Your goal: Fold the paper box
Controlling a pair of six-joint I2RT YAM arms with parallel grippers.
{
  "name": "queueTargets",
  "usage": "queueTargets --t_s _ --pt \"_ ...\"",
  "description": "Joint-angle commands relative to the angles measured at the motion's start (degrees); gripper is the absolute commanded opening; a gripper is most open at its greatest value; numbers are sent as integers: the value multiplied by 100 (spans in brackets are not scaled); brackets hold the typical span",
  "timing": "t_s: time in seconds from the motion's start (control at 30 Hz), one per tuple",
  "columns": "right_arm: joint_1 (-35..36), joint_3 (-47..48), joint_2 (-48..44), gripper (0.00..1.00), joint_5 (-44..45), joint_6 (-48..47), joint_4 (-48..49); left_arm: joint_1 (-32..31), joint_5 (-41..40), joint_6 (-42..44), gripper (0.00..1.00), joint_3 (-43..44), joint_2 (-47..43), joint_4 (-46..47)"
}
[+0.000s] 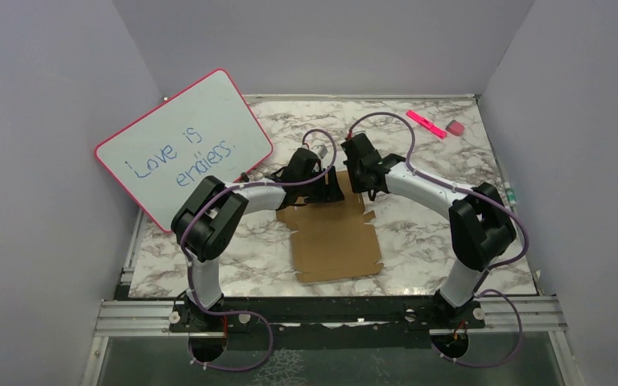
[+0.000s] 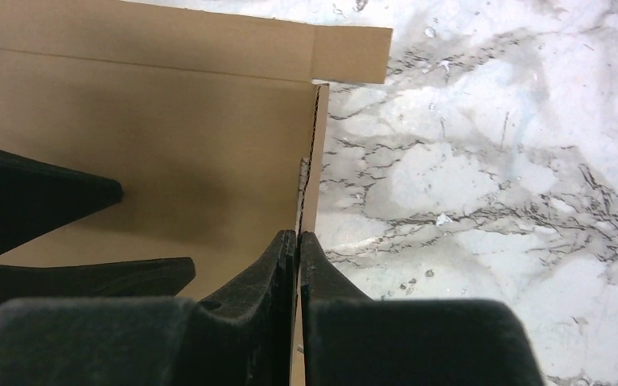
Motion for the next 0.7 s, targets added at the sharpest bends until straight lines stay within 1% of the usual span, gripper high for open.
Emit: queueTargets --t_s 0.0,0.13,0.27,0.37,0.43,0.67 --pt "64 127 -26 11 548 77 -211 -38 92 -51 68 -106 -28 85" --pt "72 131 -117 14 530 4 -302 -38 105 -57 68 -97 -231 35" --pt "64 3 -428 20 495 -64 -259 7 -59 66 69 -88 -652 -245" --pt "64 -204 -793 32 331 -170 -71 176 -147 139 71 -144 -1022 -459" --pt "66 -322 -1020 38 243 -232 18 353 -222 193 72 -225 -1305 -623" --pt "26 -668 -1636 56 -250 -459 454 1180 -486 481 75 -509 -2245 -1501"
